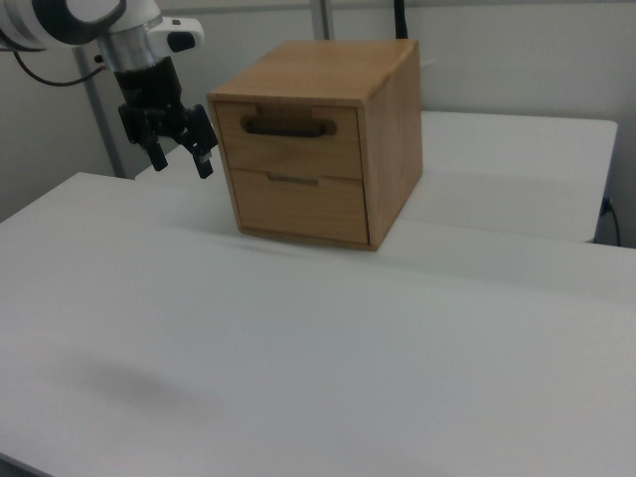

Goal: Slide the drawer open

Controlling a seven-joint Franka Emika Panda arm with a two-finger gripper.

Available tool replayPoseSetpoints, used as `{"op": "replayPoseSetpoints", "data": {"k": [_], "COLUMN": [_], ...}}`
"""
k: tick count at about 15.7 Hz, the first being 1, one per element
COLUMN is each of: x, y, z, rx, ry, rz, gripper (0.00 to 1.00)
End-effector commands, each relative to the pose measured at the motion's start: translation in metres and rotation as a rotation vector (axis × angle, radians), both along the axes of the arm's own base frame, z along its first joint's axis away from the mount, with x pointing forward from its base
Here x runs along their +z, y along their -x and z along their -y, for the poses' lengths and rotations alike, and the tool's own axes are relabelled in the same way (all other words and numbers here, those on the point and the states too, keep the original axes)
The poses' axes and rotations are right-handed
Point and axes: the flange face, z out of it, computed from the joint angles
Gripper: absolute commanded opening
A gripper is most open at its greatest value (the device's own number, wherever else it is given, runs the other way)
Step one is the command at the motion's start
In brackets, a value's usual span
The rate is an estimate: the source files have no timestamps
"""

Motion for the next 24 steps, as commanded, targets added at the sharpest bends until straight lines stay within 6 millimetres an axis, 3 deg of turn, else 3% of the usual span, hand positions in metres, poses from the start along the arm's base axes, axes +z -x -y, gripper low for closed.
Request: {"op": "replayPoseSetpoints", "data": {"k": [1, 12, 16, 20, 24], "x": [-0.001, -0.002, -0.009, -0.017, -0.03], "y": [-0.001, -0.002, -0.018, -0.056, -0.1], "z": [-0.001, -0.002, -0.009, -0.018, -0.018], "rx": [0.013, 0.025, -0.01, -0.509, -0.899], "ry": [-0.023, -0.02, -0.027, -0.185, -0.385], "rz": [0.009, 0.004, 0.05, 0.182, 0.35], "gripper": [1.0, 1.0, 1.0, 1.0, 1.0]}}
